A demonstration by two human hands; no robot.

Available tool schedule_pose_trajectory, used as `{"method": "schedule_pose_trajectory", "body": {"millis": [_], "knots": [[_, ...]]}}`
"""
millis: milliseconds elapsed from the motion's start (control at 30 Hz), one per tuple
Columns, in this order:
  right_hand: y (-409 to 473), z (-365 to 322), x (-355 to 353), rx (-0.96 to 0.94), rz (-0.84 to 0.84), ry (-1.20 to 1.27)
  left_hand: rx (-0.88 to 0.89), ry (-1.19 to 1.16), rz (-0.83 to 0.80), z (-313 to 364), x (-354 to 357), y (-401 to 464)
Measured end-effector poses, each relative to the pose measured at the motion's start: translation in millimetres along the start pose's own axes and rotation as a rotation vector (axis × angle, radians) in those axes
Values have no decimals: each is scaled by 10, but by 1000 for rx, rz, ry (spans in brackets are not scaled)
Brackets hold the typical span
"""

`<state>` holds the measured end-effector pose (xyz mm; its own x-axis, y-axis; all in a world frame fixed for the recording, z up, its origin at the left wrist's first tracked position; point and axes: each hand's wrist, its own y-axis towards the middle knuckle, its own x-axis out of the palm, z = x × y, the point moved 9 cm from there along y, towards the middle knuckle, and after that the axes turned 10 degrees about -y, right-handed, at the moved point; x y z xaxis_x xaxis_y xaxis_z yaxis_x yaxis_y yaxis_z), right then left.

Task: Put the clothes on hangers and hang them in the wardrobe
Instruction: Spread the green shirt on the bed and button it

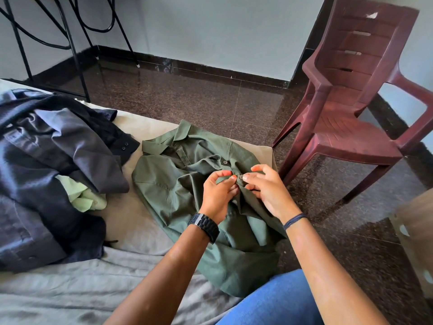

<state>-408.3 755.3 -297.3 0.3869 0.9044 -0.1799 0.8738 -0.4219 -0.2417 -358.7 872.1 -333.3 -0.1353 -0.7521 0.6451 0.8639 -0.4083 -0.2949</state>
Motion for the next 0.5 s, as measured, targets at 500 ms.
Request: {"method": "schedule_pose_trajectory", "body": {"millis": [500], "knots": [[21, -109, -503, -272, 159, -767, 310, 876, -202, 11, 290, 124]]}}
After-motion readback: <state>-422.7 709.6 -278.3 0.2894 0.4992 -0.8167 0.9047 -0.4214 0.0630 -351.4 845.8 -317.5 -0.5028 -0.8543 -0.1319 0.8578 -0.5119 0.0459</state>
